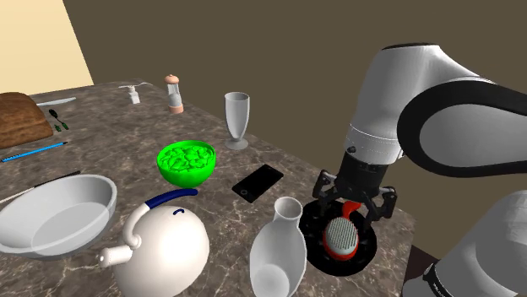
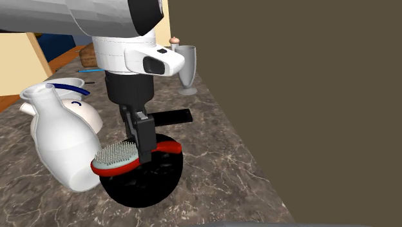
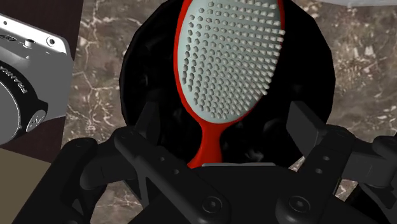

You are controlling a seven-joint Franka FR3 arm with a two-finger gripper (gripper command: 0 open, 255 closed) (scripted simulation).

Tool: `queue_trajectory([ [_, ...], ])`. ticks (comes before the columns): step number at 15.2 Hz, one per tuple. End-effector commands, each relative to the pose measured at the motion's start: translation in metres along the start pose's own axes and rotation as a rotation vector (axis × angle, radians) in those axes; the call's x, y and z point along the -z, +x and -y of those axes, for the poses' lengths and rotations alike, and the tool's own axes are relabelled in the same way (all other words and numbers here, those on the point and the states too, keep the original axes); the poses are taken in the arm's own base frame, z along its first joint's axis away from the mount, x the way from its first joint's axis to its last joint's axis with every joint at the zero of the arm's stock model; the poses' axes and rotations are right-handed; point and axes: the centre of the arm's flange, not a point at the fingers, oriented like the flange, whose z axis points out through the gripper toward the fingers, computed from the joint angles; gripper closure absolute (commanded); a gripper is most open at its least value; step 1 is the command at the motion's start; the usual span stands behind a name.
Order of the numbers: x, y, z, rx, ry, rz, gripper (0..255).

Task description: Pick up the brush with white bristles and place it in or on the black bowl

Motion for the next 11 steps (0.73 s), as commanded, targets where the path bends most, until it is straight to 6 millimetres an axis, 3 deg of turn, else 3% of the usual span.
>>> queue_trajectory([
  [1, 0.000, 0.001, 0.000, 0.000, 0.000, 0.000, 0],
  [5, 0.050, 0.001, 0.000, 0.000, 0.000, 0.000, 0],
  [11, 0.050, 0.001, 0.000, 0.000, 0.000, 0.000, 0],
])
